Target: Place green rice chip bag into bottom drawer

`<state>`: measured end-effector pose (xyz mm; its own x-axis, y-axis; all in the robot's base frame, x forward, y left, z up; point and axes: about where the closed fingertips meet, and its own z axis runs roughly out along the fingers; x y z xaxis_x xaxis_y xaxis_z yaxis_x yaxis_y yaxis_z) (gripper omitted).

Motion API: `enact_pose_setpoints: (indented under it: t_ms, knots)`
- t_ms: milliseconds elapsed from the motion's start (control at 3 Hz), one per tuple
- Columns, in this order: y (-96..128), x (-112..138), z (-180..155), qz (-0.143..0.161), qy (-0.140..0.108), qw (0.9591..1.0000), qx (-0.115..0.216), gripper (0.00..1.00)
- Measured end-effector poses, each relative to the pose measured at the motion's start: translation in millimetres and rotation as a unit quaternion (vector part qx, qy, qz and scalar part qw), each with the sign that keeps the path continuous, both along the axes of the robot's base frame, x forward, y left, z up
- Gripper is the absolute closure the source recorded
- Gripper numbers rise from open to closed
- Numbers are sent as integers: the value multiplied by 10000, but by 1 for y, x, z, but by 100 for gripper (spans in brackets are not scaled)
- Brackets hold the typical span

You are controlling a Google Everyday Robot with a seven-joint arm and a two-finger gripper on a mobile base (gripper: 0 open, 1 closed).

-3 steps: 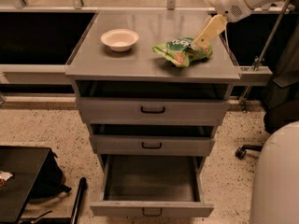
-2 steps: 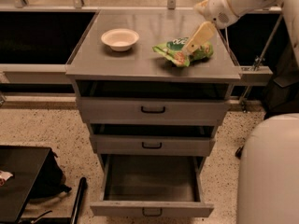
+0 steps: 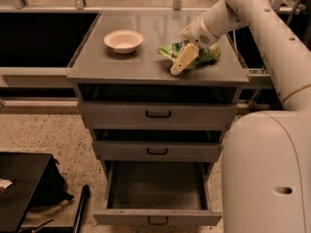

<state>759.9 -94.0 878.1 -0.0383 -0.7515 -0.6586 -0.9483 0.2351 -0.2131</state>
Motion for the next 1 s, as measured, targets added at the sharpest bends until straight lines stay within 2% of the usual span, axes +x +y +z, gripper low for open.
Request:
enact_pose_setpoints:
  t_ms: [333,667,1000]
  knots:
    - [0,0,0,-1,0,10000,-1,0]
    - [-11,3,0,-134,4,9998,-121,0]
    - [-40,8,3,-485,-53,9985,-266,0]
